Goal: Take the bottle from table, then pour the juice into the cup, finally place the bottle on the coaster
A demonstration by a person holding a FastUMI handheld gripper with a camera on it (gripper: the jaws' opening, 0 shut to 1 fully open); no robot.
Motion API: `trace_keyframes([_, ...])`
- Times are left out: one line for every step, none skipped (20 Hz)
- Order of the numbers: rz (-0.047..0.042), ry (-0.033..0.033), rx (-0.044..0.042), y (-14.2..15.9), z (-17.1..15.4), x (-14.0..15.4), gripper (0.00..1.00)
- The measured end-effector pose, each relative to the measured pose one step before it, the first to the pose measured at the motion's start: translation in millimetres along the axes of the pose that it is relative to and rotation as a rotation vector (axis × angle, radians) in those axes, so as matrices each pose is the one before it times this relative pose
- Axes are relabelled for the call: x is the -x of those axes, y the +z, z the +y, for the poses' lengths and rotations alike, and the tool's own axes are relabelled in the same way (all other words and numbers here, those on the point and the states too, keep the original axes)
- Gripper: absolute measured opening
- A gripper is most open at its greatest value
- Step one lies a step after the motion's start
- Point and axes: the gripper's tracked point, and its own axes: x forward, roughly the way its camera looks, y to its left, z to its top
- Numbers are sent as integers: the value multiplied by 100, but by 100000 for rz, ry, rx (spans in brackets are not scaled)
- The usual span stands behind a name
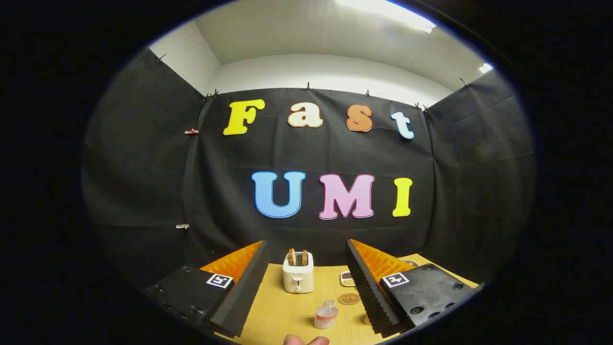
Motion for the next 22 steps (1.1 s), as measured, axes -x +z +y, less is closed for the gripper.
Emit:
trace_keyframes([-531,935,-460,154,447,43,97])
trace_keyframes([-568,550,-541,132,250,223,97])
trace_keyframes([-658,522,-742,79,320,103,97])
trace_keyframes([-458,295,-716,-27,188,-43,97])
trace_keyframes([218,-60,-445,-153,69,-129,97])
trace_keyframes([771,-109,-191,-288,-44,-52,97])
trace_keyframes([964,138,51,-270,4,-14,97])
trace_keyframes([325,-135,517,-22,63,36,97])
trace_keyframes([-234,-294,476,242,-97,48,97])
trace_keyframes([-592,-723,31,202,-137,86,97])
trace_keyframes([-738,-650,-632,227,-234,-122,97])
trace_keyframes([-463,-441,-824,-33,-52,-102,97])
trace_keyframes([-336,-861,-376,62,-252,-221,97])
trace_keyframes([-489,-1382,-228,165,-486,-114,97])
trace_keyframes([328,-1500,-310,-31,-473,-213,96])
trace_keyframes([587,-1958,-489,-101,-432,-19,96])
trace_keyframes([-320,-328,-106,66,-67,87,97])
trace_keyframes([197,258,365,-104,301,42,97])
trace_keyframes([674,875,145,-383,169,187,99])
trace_keyframes([549,1762,-176,-324,621,21,100])
trace_keyframes([722,1280,-63,-544,424,107,100])
trace_keyframes([838,660,72,-707,135,144,100])
